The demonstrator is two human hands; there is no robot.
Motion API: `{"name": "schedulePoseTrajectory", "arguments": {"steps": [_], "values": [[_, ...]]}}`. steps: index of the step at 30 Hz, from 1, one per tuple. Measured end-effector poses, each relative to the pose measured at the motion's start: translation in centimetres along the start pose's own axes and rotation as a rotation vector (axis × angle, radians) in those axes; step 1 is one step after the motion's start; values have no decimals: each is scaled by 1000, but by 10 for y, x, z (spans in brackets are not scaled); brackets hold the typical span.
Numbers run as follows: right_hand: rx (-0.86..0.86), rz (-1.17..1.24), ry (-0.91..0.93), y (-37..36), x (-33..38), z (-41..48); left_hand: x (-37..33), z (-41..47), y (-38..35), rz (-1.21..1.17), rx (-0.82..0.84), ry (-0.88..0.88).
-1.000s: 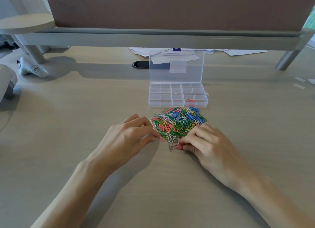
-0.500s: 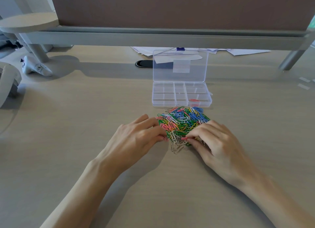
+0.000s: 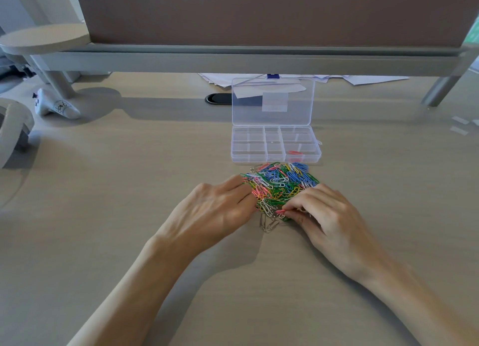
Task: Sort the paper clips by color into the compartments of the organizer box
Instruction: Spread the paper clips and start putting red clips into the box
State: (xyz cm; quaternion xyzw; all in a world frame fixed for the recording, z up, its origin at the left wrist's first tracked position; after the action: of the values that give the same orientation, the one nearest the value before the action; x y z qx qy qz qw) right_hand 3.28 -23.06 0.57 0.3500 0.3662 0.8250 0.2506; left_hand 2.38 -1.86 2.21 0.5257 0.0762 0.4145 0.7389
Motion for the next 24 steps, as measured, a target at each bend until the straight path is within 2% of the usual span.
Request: {"name": "schedulePoseTrajectory", "arguments": {"steps": [17,24], "values": [[-23,65,-19,0,0,0,4,0,2,-76,54,81],[-60,130,10,3,4,0,-5,4,7,-323,-140,180]]}}
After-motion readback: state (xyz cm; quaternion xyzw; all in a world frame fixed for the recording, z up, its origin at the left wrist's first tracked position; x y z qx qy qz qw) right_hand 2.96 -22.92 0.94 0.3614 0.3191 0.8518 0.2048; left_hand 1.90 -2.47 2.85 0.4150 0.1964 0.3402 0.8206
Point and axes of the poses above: each hand's wrist, its own z-axis towards the middle knuckle, its own y-axis out of the back of the hand, x = y × z, the point moved 2 cm from there along z, towards the middle knuckle, and after that the axes turned 7 degrees about -y, right-handed, at the moved point
